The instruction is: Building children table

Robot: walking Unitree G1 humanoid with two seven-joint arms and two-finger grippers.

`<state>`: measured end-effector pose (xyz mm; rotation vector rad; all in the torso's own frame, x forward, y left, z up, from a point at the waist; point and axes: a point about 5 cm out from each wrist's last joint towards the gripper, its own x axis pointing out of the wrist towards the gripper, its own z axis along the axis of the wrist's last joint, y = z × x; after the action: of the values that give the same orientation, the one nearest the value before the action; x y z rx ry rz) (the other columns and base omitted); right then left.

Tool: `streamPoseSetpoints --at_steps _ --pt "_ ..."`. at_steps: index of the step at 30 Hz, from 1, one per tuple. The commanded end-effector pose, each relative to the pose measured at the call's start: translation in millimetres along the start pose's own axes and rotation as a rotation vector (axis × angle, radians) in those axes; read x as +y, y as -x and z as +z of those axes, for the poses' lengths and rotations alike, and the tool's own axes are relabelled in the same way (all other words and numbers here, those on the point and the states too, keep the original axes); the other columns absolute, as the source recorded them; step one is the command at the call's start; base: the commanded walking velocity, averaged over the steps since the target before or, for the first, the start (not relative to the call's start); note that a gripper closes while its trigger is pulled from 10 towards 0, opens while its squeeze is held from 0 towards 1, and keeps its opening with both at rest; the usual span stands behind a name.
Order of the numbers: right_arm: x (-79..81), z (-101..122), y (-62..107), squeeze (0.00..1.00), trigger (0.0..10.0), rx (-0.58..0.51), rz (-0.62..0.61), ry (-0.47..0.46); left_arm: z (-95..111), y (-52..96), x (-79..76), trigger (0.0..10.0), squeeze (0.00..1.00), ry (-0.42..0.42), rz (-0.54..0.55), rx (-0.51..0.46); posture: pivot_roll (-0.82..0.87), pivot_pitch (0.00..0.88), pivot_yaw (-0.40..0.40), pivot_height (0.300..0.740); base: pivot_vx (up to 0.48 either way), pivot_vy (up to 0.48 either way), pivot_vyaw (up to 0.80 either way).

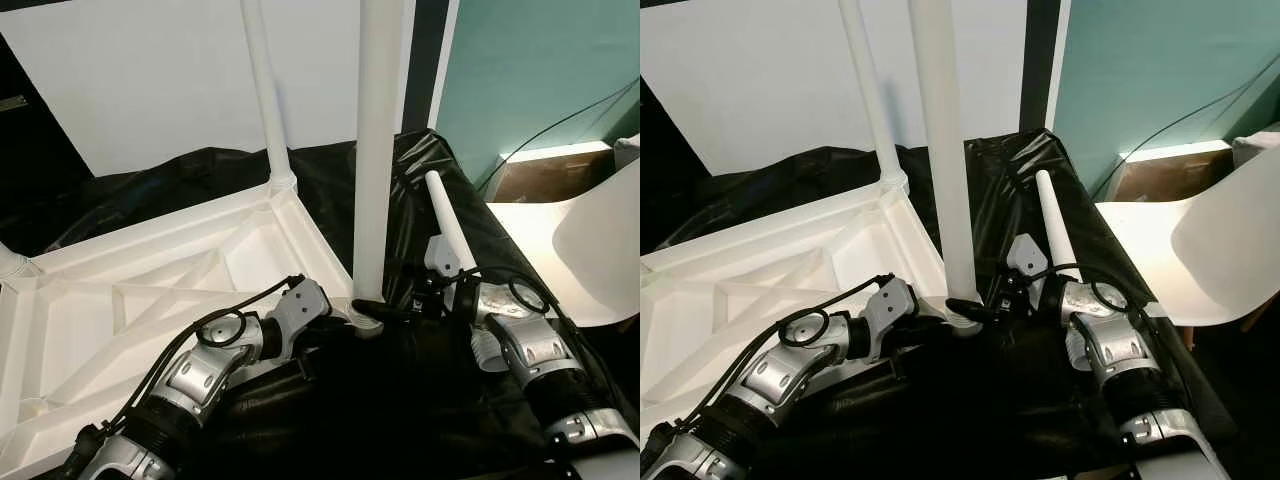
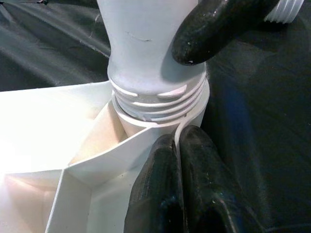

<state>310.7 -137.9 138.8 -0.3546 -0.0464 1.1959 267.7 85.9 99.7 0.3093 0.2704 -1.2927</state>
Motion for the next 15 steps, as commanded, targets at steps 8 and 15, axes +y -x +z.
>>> streamPoseSetpoints --at_steps 8,15 --pt "-11.5 4.6 -4.1 0.0 0.0 -0.011 0.032 0.023 -24.6 -0.5 -24.1 10.0 0.0 0.111 -0.195 0.038 0.01 0.0 0.039 0.74 0.0 0.0 0.0" --pt "-12.5 -1.5 -4.6 0.0 0.0 -0.045 -0.011 -0.05 -25.2 1.2 -23.7 10.0 0.0 0.112 -0.192 0.041 0.01 0.0 0.039 0.74 0.0 0.0 0.0"
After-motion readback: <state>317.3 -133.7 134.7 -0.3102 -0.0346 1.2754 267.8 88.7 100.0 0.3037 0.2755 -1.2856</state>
